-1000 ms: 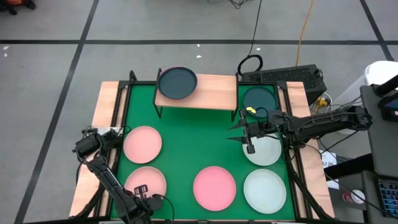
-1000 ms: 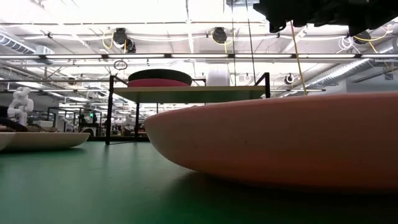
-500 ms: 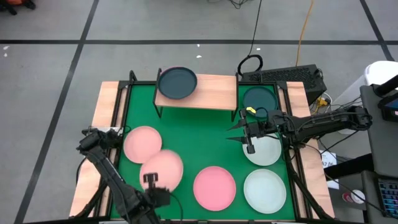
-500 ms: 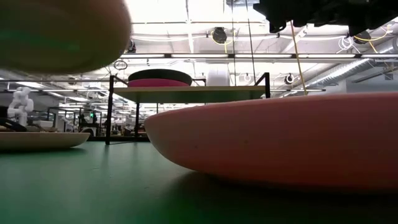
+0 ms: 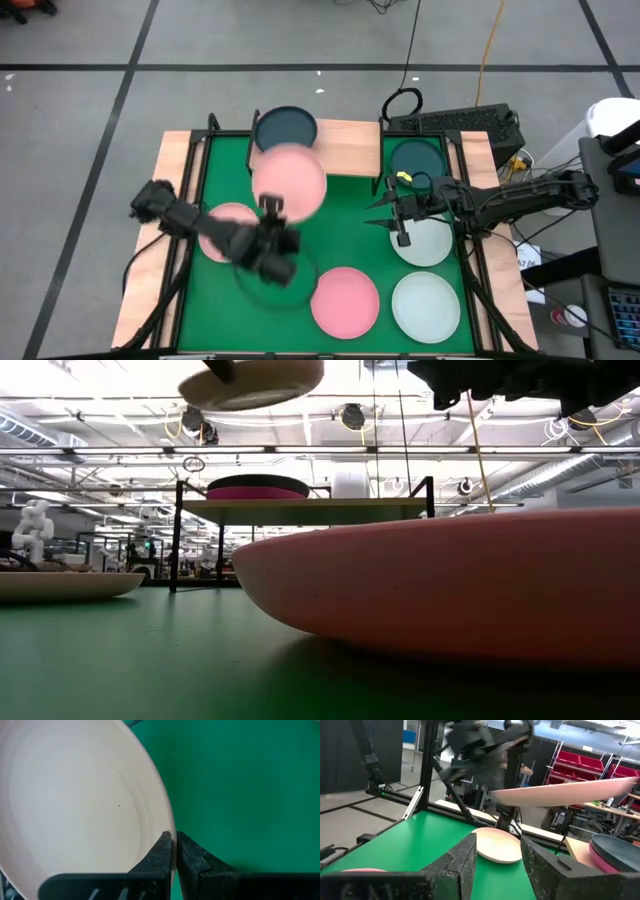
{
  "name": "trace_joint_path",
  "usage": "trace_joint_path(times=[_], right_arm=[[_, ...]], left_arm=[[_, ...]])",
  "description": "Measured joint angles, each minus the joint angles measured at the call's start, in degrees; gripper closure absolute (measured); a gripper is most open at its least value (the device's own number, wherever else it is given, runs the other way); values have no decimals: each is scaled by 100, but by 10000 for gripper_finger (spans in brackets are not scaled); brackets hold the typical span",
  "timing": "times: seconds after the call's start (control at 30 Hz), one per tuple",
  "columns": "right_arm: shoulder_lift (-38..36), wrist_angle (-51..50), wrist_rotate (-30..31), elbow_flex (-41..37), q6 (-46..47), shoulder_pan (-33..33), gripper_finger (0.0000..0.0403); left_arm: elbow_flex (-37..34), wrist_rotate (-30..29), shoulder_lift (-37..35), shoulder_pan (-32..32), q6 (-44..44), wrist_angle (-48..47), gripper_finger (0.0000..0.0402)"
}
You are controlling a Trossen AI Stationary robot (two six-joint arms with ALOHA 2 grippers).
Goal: Place and stack plates onto a shelf
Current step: Stack the bottom light pink plate on top of the black plate on the shelf
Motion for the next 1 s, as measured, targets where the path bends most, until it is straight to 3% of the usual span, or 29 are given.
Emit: trace_joint_path(times=[0.1, 0.23, 0.33, 0.47, 0.57, 0.7, 1.0], right_arm=[[-1, -19, 1, 0, -5, 0, 268], [-1, -69, 1, 0, -13, 0, 268], [1, -124, 1, 0, 0, 0, 268], [1, -291, -7, 0, 21, 0, 268], [4, -355, -7, 0, 15, 0, 268], [4, -289, -1, 0, 8, 0, 268], [4, -23, 11, 0, 4, 0, 268]], left_arm=[[-154, -47, -199, 677, 439, 419, 391], [-729, 446, -604, 1371, 1444, 2039, 391], [-1444, 779, -1120, 1604, 1698, 3078, 391], [-2630, 561, -2073, 1645, 1871, 4244, 391], [-3393, 737, -2791, 1898, 2319, 5129, 391], [-3876, 1141, -3207, 2578, 2924, 5469, 391], [-3739, 2456, -3057, 4083, 4538, 5274, 391]])
